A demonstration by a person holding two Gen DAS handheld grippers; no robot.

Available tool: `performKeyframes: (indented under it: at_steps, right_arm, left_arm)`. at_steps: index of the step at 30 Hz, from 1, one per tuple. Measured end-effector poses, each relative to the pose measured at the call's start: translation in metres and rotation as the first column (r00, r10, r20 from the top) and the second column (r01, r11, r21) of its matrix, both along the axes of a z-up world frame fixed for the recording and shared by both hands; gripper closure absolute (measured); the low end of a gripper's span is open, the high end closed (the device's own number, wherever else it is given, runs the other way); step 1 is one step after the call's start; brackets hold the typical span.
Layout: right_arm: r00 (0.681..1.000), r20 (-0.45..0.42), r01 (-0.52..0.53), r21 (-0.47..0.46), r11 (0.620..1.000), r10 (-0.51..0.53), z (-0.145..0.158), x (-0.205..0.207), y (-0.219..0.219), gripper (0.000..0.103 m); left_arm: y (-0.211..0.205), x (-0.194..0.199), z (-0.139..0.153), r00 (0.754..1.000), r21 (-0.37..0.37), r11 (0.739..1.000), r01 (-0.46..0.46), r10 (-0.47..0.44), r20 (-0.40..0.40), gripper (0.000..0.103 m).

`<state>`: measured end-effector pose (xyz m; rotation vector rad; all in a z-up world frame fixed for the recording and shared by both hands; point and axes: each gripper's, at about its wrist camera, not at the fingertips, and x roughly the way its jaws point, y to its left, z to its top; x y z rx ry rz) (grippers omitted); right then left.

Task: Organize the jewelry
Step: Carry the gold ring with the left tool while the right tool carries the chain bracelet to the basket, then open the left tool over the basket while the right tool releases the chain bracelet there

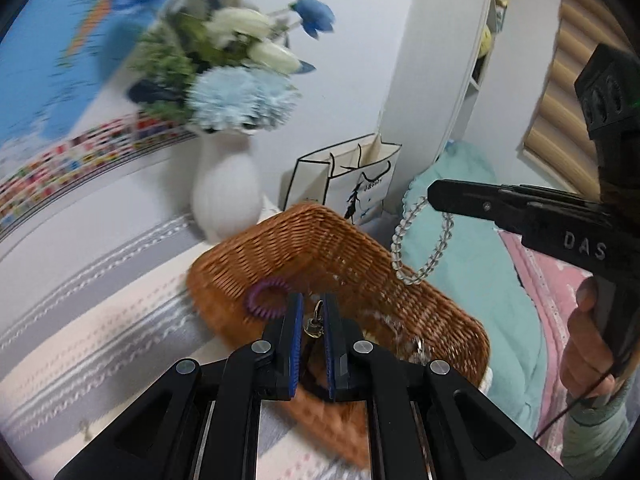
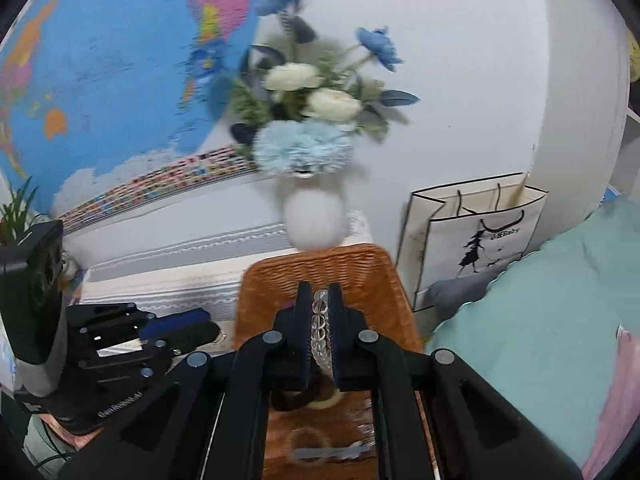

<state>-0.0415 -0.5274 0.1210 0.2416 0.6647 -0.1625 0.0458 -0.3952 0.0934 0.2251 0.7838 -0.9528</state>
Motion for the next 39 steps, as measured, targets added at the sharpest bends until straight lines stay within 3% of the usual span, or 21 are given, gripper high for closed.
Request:
performKeyframes:
  at_steps: [6,13,18,24,28,30,39]
  right_arm:
    - [0.999,-0.032,-0.008,0.042,0.999,0.01,-0.028,0.019,-0.027,0.093]
    - [0.997,-0.063,-0.033,0.072,0.997,0.038,-0.049,0.022,-0.036,0.092]
    - [0.996,-0.067,-0.048,0.122,0.991,0.057,-0.056,0.02,-0.04,0.089]
    - [0.997,-0.05,-0.047,0.15,0.988,0.055,-0.055,0.009,-0.037,0.075]
    - [0.997,-0.026,-0.073,0.148,0.986,0.078,-0.051,0.002,-0.02,0.073]
    - [0.995,-0.02,-0.098,0.143,0.985,0.102,-0.051,0.001,-0.006,0.065]
    - [0.975,-0.037,-0.214,0.082,0.973,0.217,-0.042,0.008,0.073,0.065]
  left_arm:
    - [-0.041,0.015,-0.011,1.0,0.024,1.0,-0.006,0.005,0.024,0.094]
    - [-0.055,0.023,-0.025,1.0,0.049,0.999,-0.01,0.009,0.019,0.091]
    - [-0.05,0.021,-0.032,1.0,0.085,0.996,0.002,-0.001,-0.017,0.065]
    - [-0.021,0.012,-0.024,1.0,0.063,0.998,-0.003,0.004,-0.016,0.062]
    - [0.009,-0.001,-0.015,0.989,0.065,0.991,-0.118,0.112,0.093,0.062]
    - [0.026,-0.011,-0.013,0.978,0.054,0.984,-0.171,0.163,0.134,0.062]
    - [0.1,-0.031,-0.004,0.946,0.006,0.959,-0.284,0.28,0.165,0.062]
